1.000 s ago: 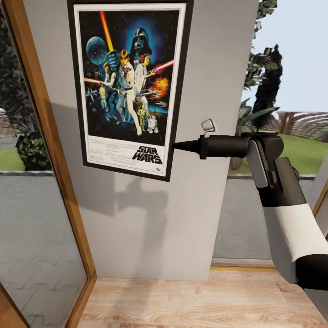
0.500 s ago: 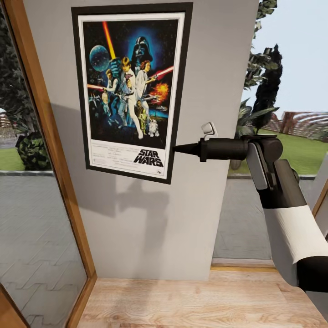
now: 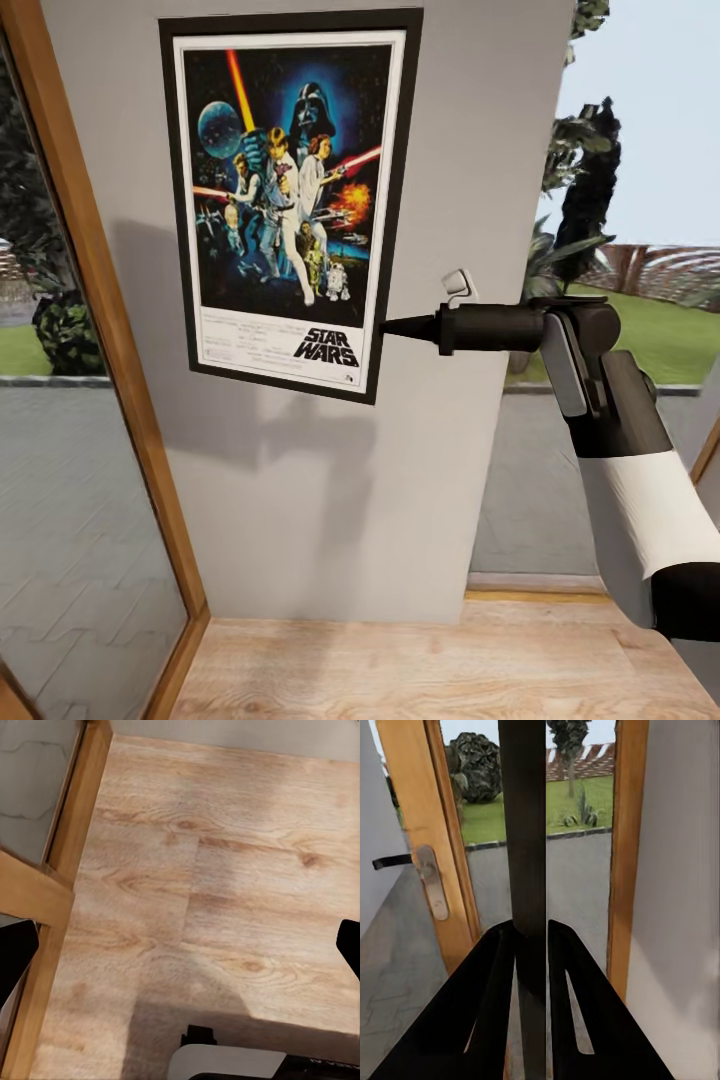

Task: Pick up the poster from the kitchen countertop and hang it on one of the wall nails in the kitchen.

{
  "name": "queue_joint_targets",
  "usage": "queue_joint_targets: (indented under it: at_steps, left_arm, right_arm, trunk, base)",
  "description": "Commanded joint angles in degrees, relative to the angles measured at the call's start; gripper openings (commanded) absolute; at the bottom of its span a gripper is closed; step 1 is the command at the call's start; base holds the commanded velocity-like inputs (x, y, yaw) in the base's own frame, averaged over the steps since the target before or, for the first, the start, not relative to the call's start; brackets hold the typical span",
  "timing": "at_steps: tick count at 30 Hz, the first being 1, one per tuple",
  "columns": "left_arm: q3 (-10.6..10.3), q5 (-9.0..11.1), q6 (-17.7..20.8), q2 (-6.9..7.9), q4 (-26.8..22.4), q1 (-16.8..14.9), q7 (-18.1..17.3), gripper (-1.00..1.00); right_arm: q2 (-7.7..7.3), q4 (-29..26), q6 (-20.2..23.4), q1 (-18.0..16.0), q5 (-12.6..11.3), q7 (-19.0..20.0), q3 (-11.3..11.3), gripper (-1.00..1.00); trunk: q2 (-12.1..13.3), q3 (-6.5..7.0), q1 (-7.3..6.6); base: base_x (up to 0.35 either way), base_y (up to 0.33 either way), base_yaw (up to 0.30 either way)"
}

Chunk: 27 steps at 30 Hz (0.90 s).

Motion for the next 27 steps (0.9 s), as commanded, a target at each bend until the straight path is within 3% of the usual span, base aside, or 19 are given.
queue_joint_targets:
  at_steps: [1,27]
  left_arm:
    - [0.1,0.0,-0.1,-0.02,-0.1,0.0,0.0,1.0]
    - [0.1,0.0,-0.1,-0.03,0.1,0.0,0.0,1.0]
  right_arm:
    - [-0.04,0.0,0.3,0.0,-0.2,0.1,0.1,-1.0]
    - [-0.04,0.0,0.3,0.0,-0.2,0.1,0.0,-1.0]
  trunk:
    - [0.0,0.0,0.04]
    - [0.0,0.0,0.04]
  base:
    - [0.231,0.0,0.0]
    - [0.231,0.0,0.0]
